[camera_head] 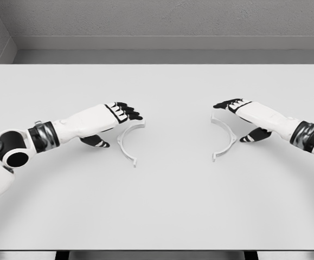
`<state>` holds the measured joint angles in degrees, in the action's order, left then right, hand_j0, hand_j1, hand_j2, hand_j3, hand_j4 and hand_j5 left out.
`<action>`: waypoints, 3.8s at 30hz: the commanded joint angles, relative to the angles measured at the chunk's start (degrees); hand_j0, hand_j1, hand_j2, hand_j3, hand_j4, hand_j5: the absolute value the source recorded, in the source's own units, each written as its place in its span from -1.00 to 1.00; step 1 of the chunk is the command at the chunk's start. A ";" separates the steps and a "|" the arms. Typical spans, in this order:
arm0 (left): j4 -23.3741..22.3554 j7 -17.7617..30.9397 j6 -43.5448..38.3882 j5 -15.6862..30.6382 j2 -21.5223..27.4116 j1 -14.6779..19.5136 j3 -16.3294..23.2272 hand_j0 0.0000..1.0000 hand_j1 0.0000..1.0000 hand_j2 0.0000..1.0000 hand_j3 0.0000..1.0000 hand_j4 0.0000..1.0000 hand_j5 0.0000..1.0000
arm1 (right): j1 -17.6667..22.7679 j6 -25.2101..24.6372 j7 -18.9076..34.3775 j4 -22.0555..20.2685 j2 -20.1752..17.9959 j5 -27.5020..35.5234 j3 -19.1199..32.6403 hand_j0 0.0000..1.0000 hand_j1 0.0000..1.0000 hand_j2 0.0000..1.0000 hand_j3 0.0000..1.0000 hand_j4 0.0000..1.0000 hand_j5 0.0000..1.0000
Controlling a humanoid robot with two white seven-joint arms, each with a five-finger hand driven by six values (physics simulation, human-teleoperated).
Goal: Assemble PVC drainage pipe clamps
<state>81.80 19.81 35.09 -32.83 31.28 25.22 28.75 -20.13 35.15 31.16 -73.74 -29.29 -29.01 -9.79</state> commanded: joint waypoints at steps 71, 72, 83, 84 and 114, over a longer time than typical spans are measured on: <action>-5.86 3.31 -0.09 -1.71 -9.75 2.72 -0.10 1.00 1.00 1.00 1.00 1.00 1.00 | -8.26 -0.15 0.12 7.12 6.43 -0.17 -6.12 1.00 1.00 1.00 1.00 1.00 1.00; -5.77 3.39 -0.09 -1.71 -10.19 2.72 -0.10 1.00 1.00 1.00 1.00 1.00 1.00 | -8.53 -0.15 0.12 7.65 6.61 -0.17 -6.38 1.00 1.00 1.00 1.00 1.00 1.00; -5.42 3.48 -0.09 -1.71 -12.30 2.72 -0.10 1.00 1.00 1.00 1.00 1.00 1.00 | -11.60 -0.15 -0.14 9.32 7.67 -0.17 -7.18 1.00 1.00 1.00 1.00 1.00 1.00; -5.42 3.48 -0.09 -1.71 -12.21 2.72 -0.19 1.00 1.00 1.00 1.00 1.00 1.00 | -12.13 -0.15 -0.05 9.32 7.67 -0.17 -7.18 1.00 1.00 1.00 1.00 1.00 1.00; -6.30 3.13 -0.09 5.76 4.05 4.40 -3.26 1.00 1.00 1.00 1.00 1.00 1.00 | -21.71 -0.15 -0.49 22.50 13.47 -3.77 -8.76 1.00 1.00 1.00 1.00 1.00 1.00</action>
<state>75.55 22.99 35.12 -29.26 32.97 29.62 25.88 -42.10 35.13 30.79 -51.85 -15.95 -32.87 -18.67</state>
